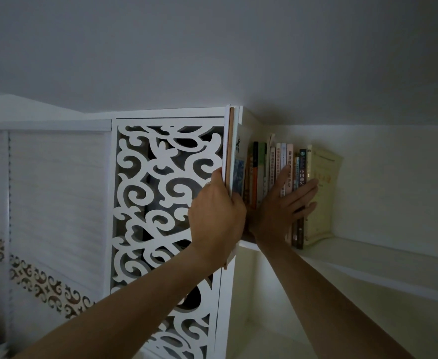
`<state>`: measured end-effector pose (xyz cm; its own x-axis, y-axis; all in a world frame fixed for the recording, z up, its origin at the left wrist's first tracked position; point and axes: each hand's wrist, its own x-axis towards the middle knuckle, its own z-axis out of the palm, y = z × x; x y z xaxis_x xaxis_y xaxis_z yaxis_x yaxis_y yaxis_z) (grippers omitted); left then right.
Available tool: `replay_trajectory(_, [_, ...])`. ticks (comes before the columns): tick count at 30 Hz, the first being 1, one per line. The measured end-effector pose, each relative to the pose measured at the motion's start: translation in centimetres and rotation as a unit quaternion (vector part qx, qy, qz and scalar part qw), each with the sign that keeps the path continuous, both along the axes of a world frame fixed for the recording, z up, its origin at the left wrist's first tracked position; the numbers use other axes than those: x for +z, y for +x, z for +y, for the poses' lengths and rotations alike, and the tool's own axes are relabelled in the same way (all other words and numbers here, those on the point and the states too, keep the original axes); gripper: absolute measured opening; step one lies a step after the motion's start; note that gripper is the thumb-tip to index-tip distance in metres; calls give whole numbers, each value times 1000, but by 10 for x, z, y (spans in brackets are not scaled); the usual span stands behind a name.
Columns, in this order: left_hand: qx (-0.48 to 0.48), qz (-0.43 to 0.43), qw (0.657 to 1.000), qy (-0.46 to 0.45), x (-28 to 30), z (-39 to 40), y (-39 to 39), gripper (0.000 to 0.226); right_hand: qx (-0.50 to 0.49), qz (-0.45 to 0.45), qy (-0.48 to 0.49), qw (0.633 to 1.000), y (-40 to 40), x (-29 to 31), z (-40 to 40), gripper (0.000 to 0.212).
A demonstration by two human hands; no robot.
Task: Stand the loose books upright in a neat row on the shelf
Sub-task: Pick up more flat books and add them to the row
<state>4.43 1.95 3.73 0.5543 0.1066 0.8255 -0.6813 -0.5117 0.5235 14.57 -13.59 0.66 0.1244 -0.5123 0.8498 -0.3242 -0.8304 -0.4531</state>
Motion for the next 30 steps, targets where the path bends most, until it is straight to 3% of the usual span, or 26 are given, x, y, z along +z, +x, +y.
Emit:
replay_trajectory(9, [2,6,1000,11,2,4,4,22,25,-14,-18,999,-4,-2,-5,133])
replay_trajectory(22, [-14,8,1000,5,-1,5,5,25,-10,5,-30,999,-4,3,-3,129])
replay_trajectory(27, [-14,0,1000,-16,0,-8,7,23,-33,13,-36,999,-12,7,-16,138])
replay_trajectory(30, [-21,-14,999,-26,1,-20,7,29,-50,3,-31,998,-18,7,-28,129])
